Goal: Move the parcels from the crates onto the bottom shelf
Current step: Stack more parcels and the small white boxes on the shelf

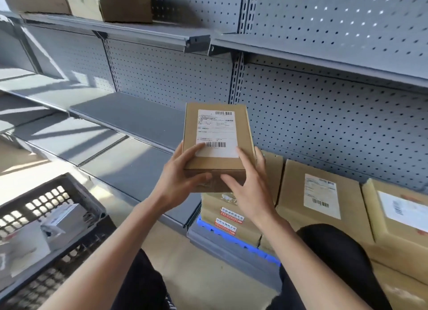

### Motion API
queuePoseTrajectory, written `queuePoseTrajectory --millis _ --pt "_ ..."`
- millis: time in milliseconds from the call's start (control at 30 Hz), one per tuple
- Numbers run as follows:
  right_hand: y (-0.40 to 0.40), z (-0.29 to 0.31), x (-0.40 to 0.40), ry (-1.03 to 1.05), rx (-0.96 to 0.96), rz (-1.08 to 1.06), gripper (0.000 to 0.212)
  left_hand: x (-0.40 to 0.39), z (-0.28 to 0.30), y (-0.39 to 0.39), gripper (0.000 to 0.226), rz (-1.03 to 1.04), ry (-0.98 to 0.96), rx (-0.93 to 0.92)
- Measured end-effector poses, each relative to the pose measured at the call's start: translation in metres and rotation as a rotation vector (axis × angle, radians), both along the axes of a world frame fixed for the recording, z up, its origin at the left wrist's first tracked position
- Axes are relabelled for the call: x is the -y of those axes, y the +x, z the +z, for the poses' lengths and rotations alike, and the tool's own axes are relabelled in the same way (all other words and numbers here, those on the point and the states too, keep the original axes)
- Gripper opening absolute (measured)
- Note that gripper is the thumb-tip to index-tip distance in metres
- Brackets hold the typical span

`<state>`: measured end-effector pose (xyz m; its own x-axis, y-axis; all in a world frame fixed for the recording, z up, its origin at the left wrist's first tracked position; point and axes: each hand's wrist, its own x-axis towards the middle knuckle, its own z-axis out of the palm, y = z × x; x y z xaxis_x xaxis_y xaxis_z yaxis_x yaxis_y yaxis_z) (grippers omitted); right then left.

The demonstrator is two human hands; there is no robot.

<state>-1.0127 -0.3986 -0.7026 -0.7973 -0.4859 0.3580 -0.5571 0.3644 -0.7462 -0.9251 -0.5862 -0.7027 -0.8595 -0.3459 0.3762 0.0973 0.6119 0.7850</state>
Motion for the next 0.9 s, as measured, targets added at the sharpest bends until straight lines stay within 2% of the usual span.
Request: queuePoseTrajectory --millis 233,367,633,900 --pt "-0.033 0.001 -0.071 0.022 -0.005 -0.154 0.07 -0.063 0.0 -0.058 0.071 -0.164 0.052 0.005" --pt "-0.04 0.003 -0.118 0.003 -0.003 -0.22 0.068 -0.104 0.003 -0.083 0.072 -0.208 -0.017 0.007" --pt "-0.045 0.011 -0.207 0.033 -0.024 -0.391 0.068 -0.188 0.007 -0.125 0.074 -0.369 -0.028 -0.008" --pt "-0.05 0.017 -0.284 0.043 0.017 -0.53 0.069 -0.266 0.012 -0.157 0.071 -0.542 0.035 0.009"
